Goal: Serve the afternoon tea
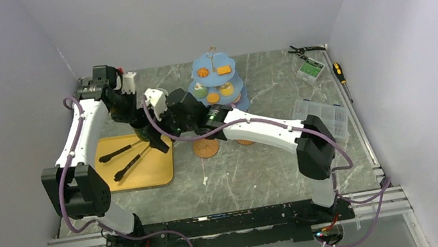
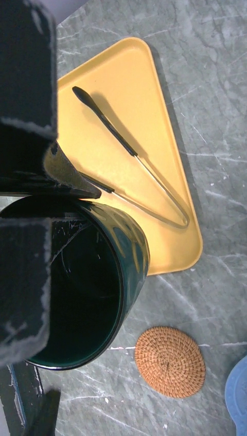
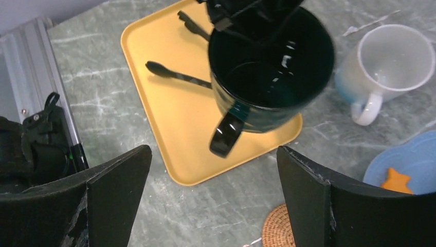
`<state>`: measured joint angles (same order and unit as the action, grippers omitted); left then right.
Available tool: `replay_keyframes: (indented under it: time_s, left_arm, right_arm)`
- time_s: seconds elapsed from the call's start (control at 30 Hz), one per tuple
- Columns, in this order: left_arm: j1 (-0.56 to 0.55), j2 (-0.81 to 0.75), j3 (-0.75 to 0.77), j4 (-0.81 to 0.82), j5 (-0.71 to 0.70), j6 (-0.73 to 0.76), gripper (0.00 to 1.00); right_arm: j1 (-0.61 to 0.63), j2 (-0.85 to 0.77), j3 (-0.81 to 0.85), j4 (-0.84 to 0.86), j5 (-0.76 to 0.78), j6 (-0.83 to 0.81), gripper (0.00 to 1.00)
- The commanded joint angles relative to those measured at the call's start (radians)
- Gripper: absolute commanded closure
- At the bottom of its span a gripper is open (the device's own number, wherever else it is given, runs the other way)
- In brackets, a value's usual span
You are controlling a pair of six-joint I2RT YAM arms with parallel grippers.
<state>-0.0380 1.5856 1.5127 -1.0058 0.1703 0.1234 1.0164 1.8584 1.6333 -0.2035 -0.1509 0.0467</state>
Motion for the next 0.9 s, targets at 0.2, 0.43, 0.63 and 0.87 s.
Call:
replay_keyframes:
  time_s: [0.2, 0.43, 0.63, 0.87]
  left_arm:
    - [-0.071, -0.091, 0.007, 0.042, -0.003, -0.061, 0.97]
    - [-0.088, -0.119, -0.007, 0.047, -0.003, -0.071, 0.97]
    - [-0.113, -0.138, -0.030, 0.059, -0.015, -0.095, 0.97]
    - [-0.151, -0.172, -0.072, 0.086, -0.023, -0.157, 0.97]
  right_arm:
    - [0.033, 0.140, 0.216, -0.189, 0.134, -0.095, 0.19]
    - [0.041, 0.190, 0.285, -0.218, 0.208, -0.095, 0.40]
    - [0.041, 0.205, 0.313, -0.225, 0.261, -0.072, 0.54]
    - [0.042, 0.226, 0.331, -0.243, 0.290, -0.053, 0.70]
